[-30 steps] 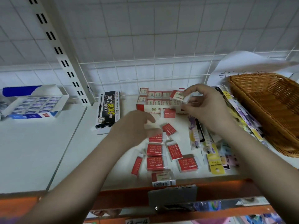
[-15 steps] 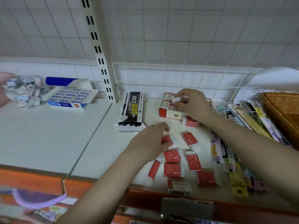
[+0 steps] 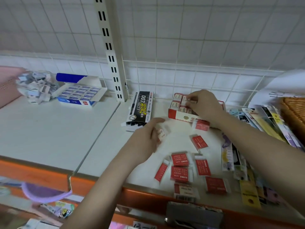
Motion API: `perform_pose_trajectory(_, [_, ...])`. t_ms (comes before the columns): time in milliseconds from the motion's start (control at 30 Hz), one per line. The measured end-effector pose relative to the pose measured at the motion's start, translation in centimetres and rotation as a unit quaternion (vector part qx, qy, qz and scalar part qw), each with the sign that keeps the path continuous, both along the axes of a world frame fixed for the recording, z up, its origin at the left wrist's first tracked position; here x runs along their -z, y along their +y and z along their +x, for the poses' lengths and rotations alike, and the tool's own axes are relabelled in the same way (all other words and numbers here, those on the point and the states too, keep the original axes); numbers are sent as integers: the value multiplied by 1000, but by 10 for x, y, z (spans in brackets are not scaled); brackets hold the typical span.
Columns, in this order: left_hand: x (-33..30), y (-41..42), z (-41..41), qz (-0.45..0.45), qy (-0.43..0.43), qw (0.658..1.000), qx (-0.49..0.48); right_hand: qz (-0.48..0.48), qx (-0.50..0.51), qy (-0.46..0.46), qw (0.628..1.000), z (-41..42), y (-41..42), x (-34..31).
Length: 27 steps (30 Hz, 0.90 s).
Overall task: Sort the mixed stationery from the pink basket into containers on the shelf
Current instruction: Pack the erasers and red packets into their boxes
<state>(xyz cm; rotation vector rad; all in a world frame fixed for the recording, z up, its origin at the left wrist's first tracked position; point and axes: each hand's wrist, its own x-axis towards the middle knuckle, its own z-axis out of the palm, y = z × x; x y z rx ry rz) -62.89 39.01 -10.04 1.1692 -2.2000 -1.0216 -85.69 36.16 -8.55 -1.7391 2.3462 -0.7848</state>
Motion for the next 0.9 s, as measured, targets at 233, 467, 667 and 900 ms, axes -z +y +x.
perform_pose_trajectory(233, [-10, -3, -7, 247, 263, 932, -30, 17, -57, 40, 997, 17, 64, -20])
perform_pose_trajectory(467, [-25, -18, -22, 177, 167, 969, 36, 262, -97, 81, 957, 37, 112, -23])
perform_pose_trajectory(667, [-41, -45, -54, 89, 111, 989, 38, 151, -15, -80, 985, 34, 132, -12])
perform_pose_trajectory(900, [-43, -67, -95, -82, 18, 996, 10, -51, 59, -154, 985, 24, 165, -5])
